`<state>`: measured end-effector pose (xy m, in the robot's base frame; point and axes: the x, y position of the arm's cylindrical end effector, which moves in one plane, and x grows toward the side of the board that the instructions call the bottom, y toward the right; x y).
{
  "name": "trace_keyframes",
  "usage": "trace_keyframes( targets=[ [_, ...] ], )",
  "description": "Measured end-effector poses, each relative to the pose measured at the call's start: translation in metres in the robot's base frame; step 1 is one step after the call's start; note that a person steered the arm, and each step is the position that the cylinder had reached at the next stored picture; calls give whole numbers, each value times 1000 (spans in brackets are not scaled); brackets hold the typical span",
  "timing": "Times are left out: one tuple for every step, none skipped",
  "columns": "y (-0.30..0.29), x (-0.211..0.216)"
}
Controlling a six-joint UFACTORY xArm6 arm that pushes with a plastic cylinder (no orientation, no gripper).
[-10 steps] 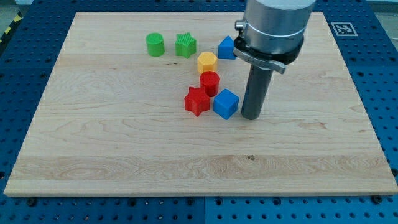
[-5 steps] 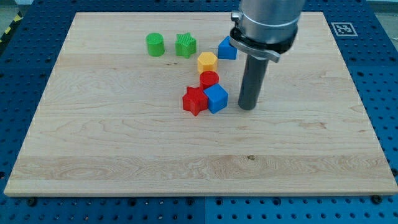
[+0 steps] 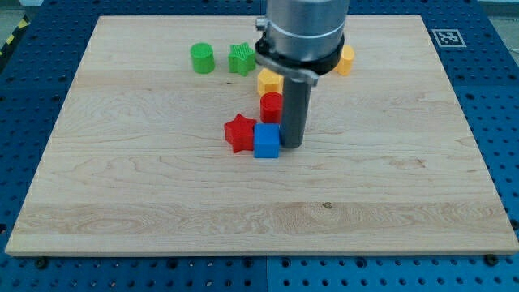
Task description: Slide blue cube and red star slightly towards left and a bit up
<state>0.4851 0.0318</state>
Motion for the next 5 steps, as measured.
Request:
trace_keyframes(
  targets=[
    [-1, 3],
    [11, 7],
    [17, 24],
    [-12, 33],
    [-66, 33]
  ],
)
